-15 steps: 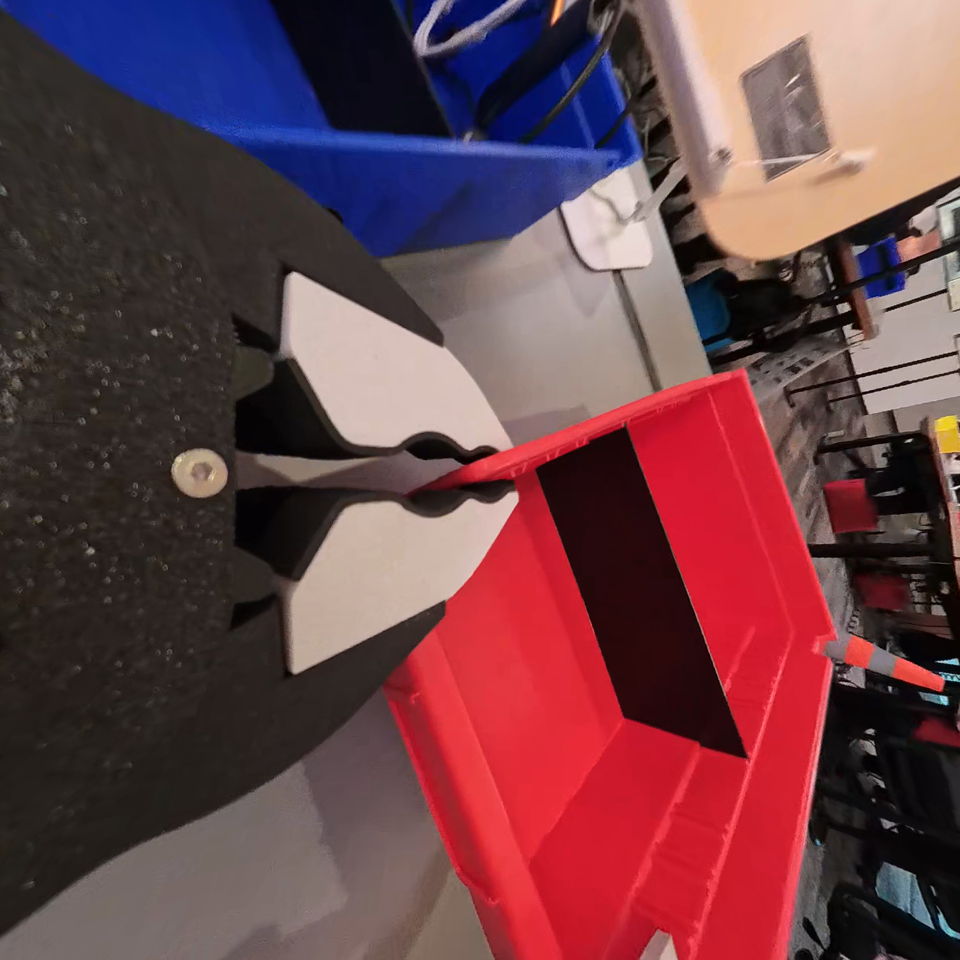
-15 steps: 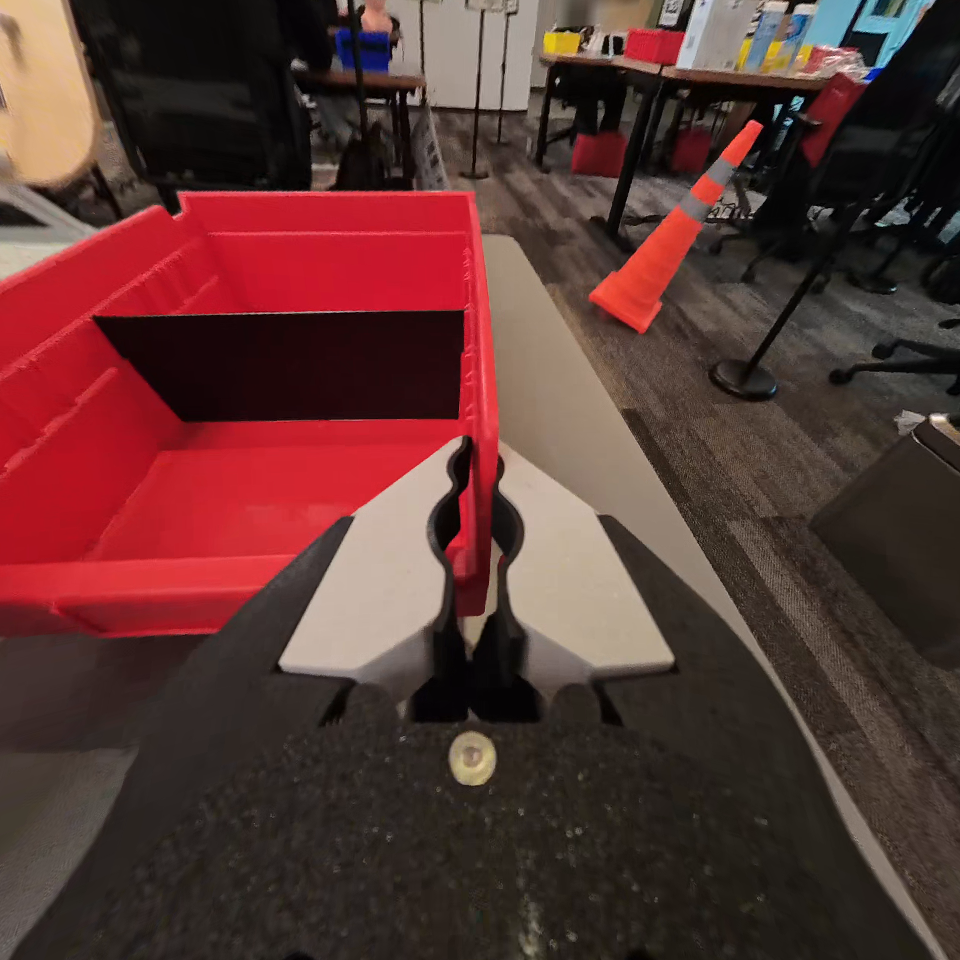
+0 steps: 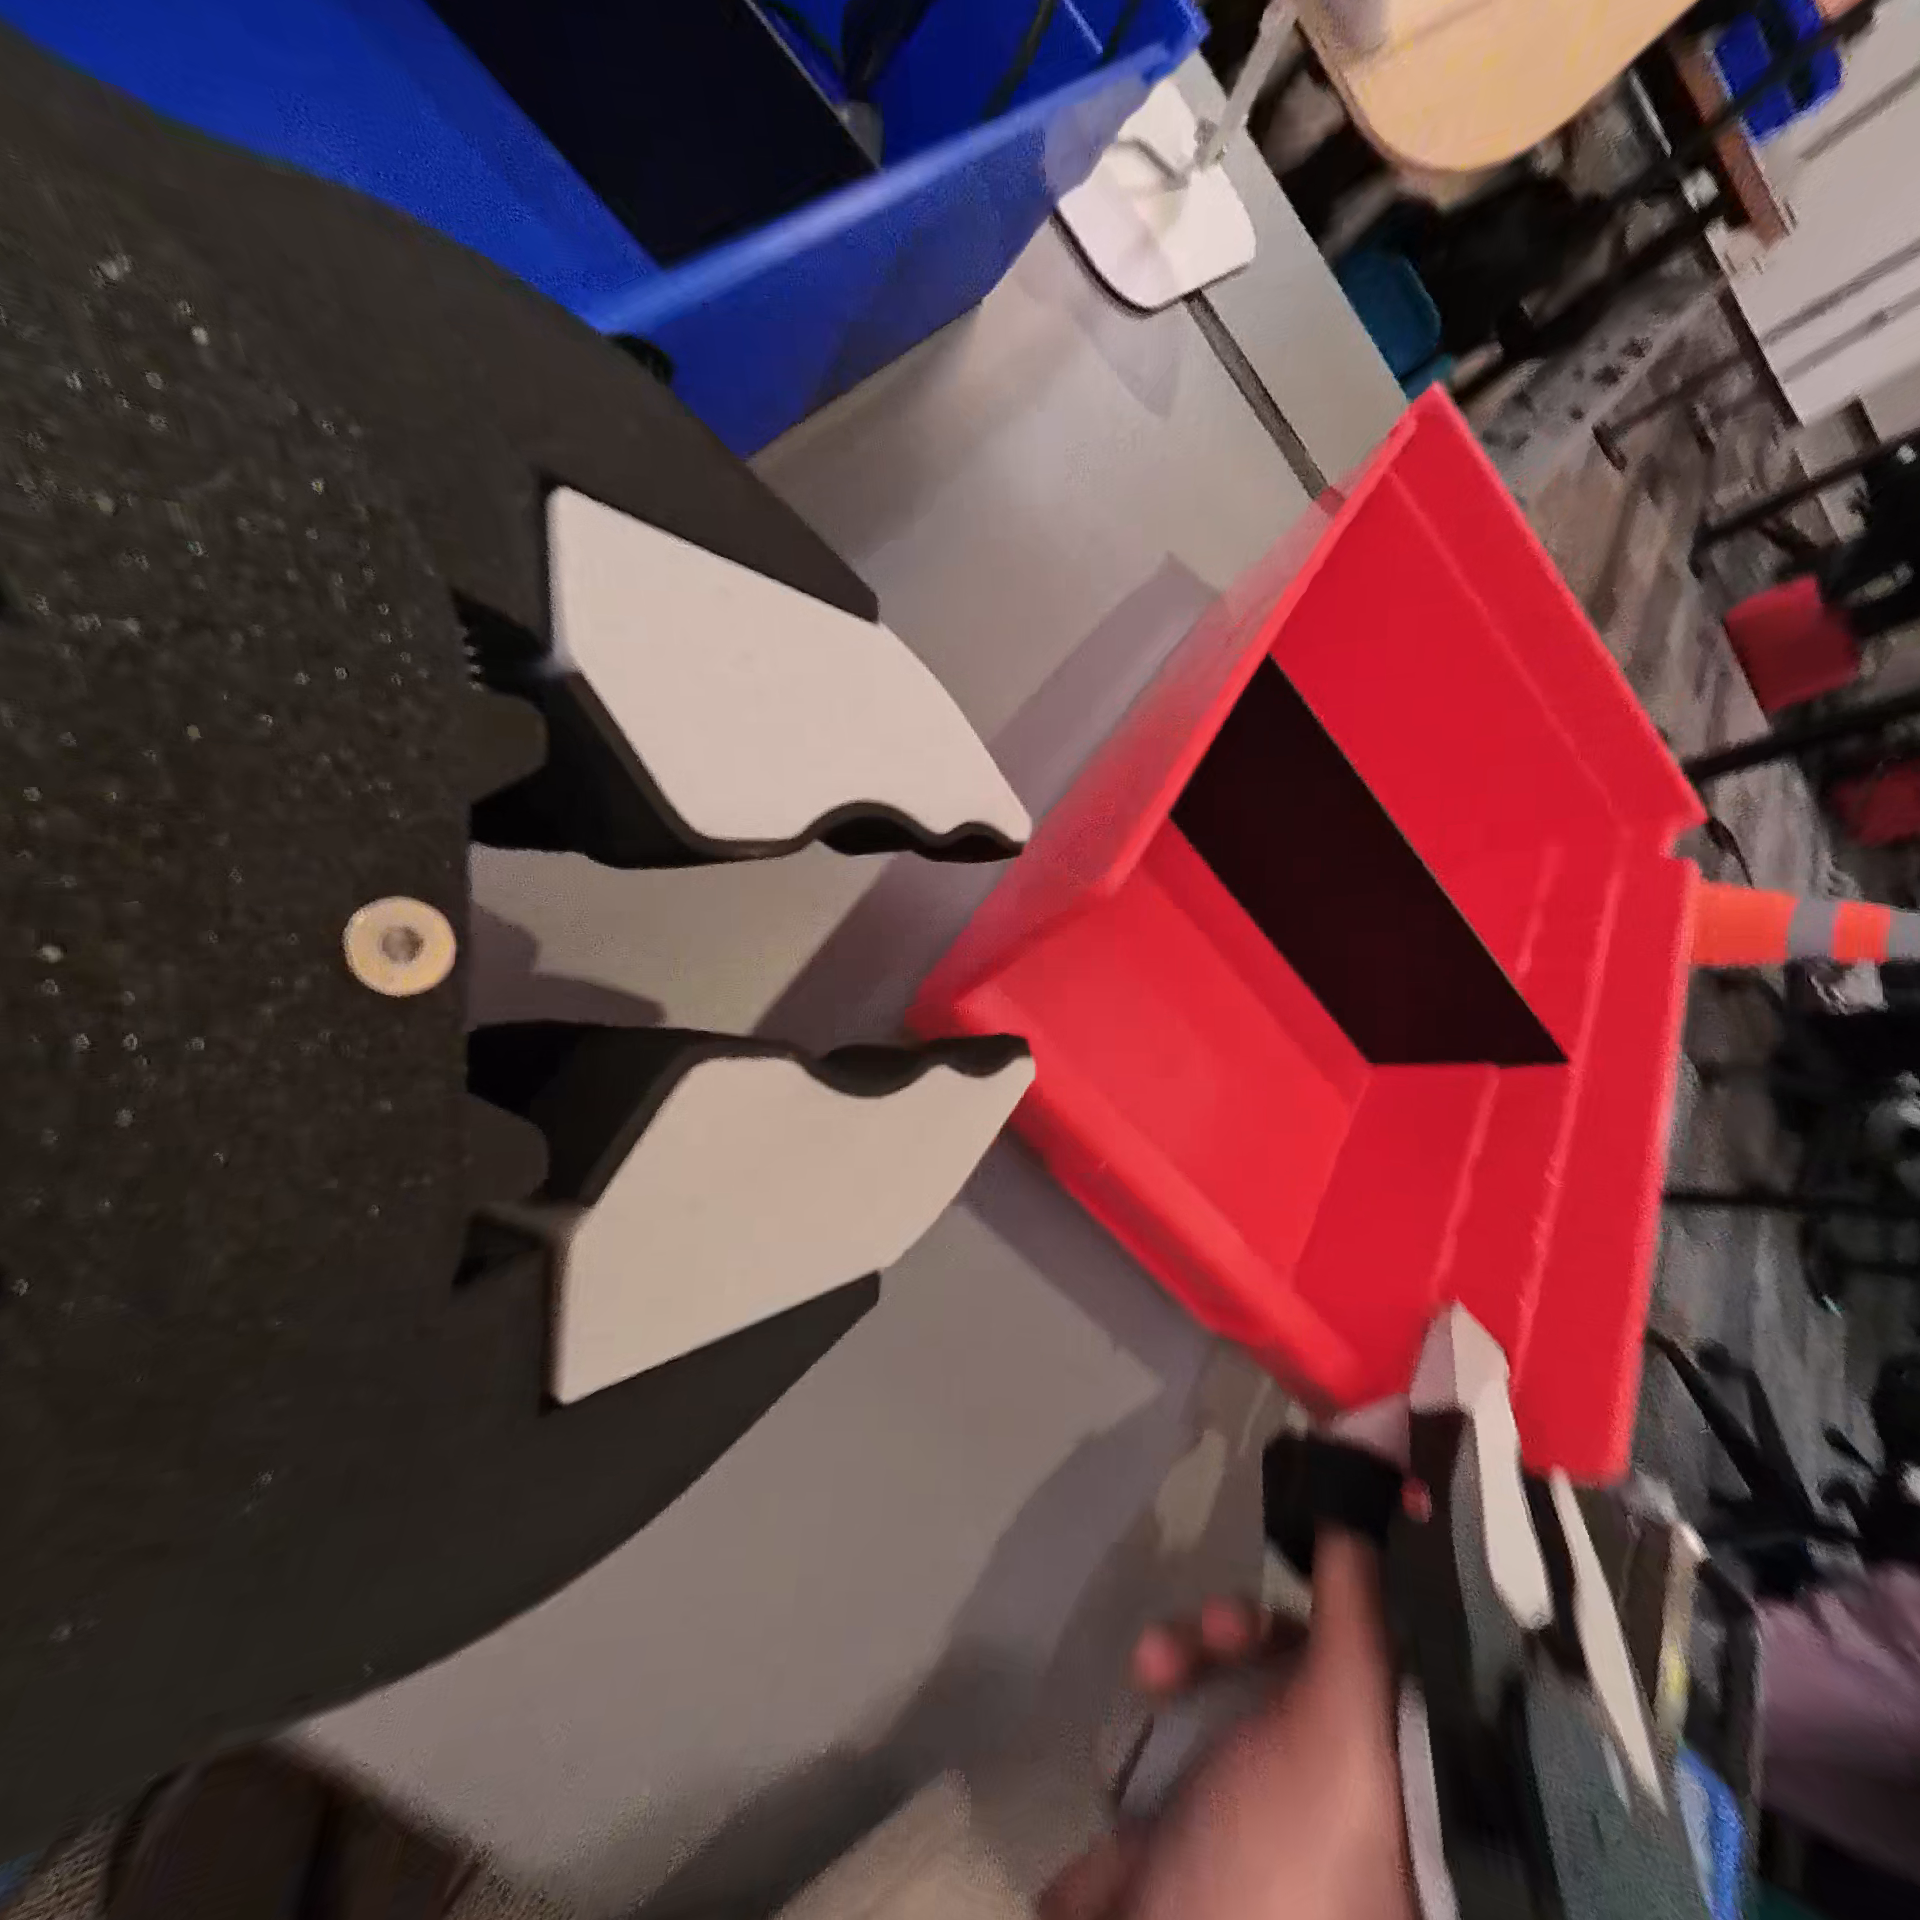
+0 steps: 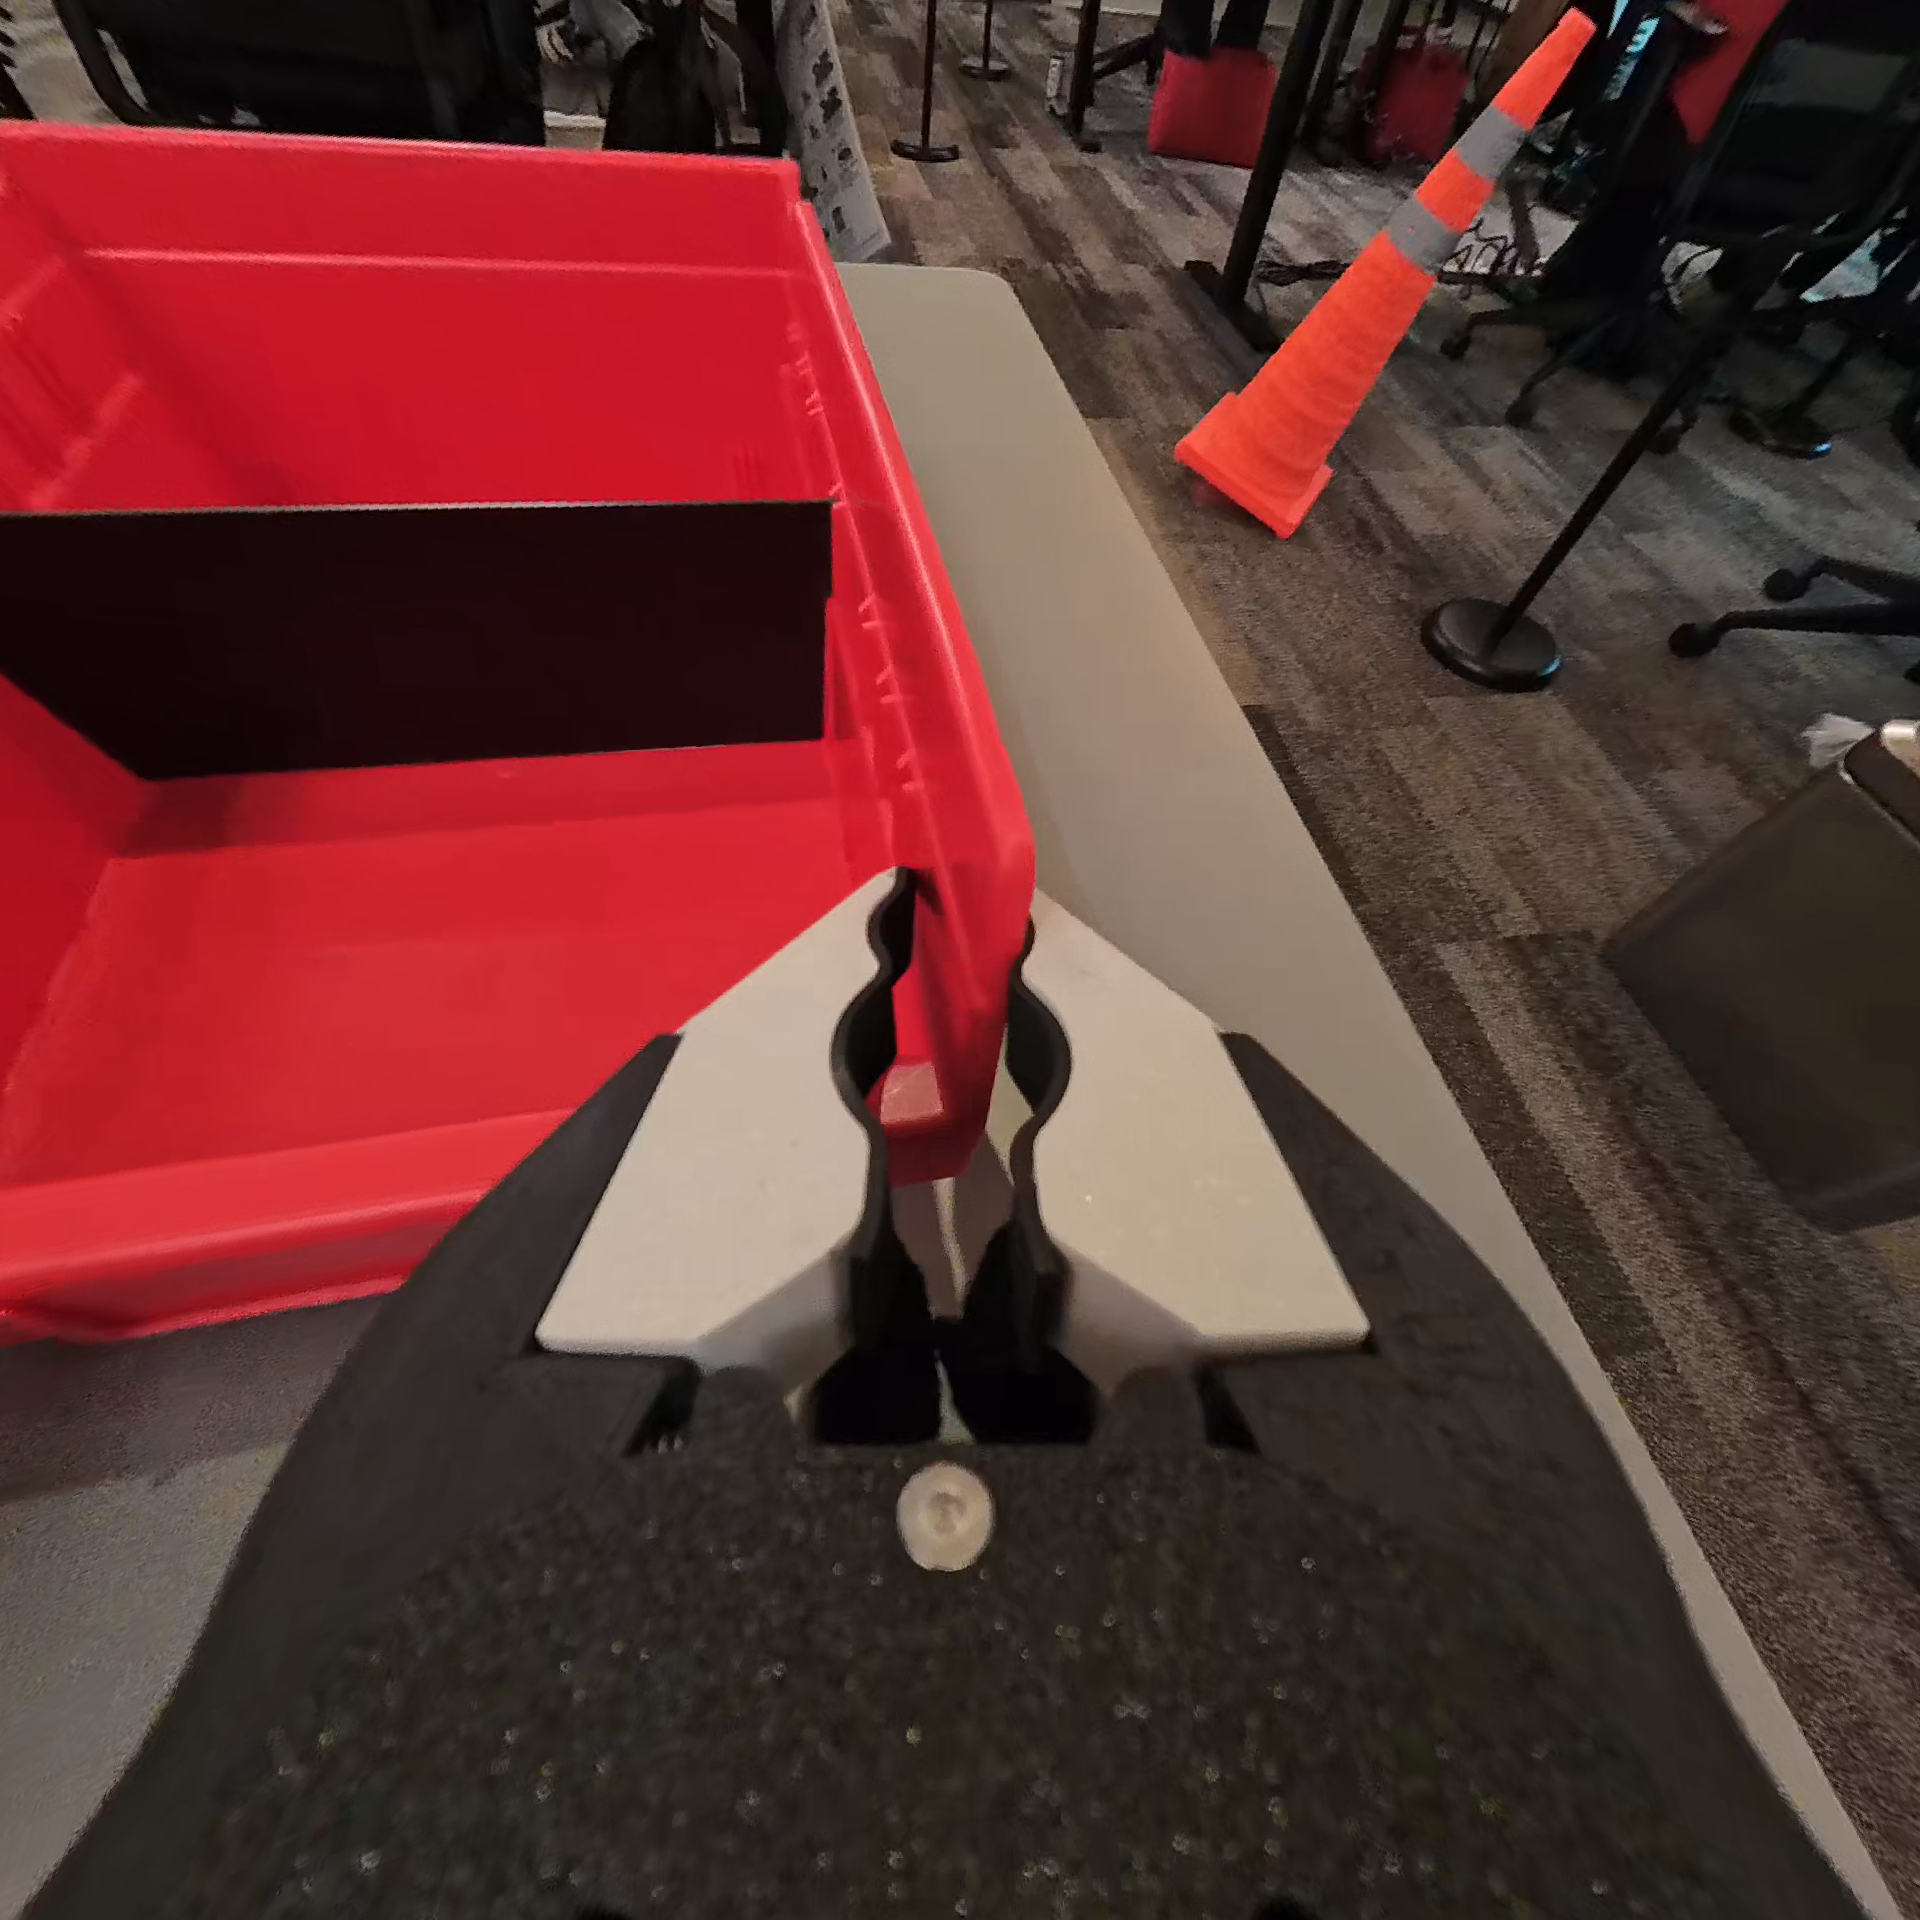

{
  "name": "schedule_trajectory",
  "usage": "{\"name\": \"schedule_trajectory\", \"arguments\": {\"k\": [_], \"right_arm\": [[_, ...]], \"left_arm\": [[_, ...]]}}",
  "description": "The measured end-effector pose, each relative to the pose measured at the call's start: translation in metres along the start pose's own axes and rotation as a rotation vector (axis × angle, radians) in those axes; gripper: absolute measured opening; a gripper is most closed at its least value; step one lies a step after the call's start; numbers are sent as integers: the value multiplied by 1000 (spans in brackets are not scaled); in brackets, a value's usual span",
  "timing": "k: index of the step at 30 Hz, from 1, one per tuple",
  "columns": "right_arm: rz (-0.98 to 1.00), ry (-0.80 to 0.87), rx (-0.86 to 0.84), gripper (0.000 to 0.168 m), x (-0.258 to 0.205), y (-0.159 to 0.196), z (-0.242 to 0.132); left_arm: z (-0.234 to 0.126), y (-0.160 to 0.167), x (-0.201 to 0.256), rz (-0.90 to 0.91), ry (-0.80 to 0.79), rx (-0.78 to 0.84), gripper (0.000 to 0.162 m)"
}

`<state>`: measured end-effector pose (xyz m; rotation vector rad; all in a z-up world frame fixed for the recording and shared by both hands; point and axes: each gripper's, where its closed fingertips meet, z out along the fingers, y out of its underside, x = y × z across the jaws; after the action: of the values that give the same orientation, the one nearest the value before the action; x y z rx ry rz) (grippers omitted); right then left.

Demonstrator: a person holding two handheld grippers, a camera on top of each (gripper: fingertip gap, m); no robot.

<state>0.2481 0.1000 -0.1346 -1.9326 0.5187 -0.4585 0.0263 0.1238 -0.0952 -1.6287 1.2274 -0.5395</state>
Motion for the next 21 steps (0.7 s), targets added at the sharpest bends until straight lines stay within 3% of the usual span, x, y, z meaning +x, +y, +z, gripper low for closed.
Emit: {"name": "schedule_trajectory", "arguments": {"k": [2, 4, 7, 9, 11, 15, 19, 20, 21], "right_arm": [[-19, 16, -5, 14, 1, 1, -1], [-9, 92, 8, 37, 8, -7, -10], [60, 112, 187, 43, -12, -58, -52], [70, -26, 345, 42, -66, -95, -85], [61, -238, 406, 44, -145, -110, -106], [133, -578, 327, 54, -280, -78, -119], [48, -531, 99, 52, -324, -13, -92], [10, -503, 56, 43, -329, -2, -86], [-25, -464, 37, 23, -331, 4, -82]], "left_arm": [[-40, 3, -9, -20, 54, 27, 32], [-79, 14, -42, -54, 20, 46, 32], [-132, 40, -129, -48, -241, 95, 37], [-164, 65, -188, -59, -447, 128, 39], [-177, 96, -225, -130, -542, 111, 41], [-160, 135, -247, -261, -505, 8, 49], [-147, 152, -244, -289, -451, -60, 38], [-144, 156, -243, -294, -443, -77, 32], [-142, 159, -242, -303, -433, -92, 23]]}}
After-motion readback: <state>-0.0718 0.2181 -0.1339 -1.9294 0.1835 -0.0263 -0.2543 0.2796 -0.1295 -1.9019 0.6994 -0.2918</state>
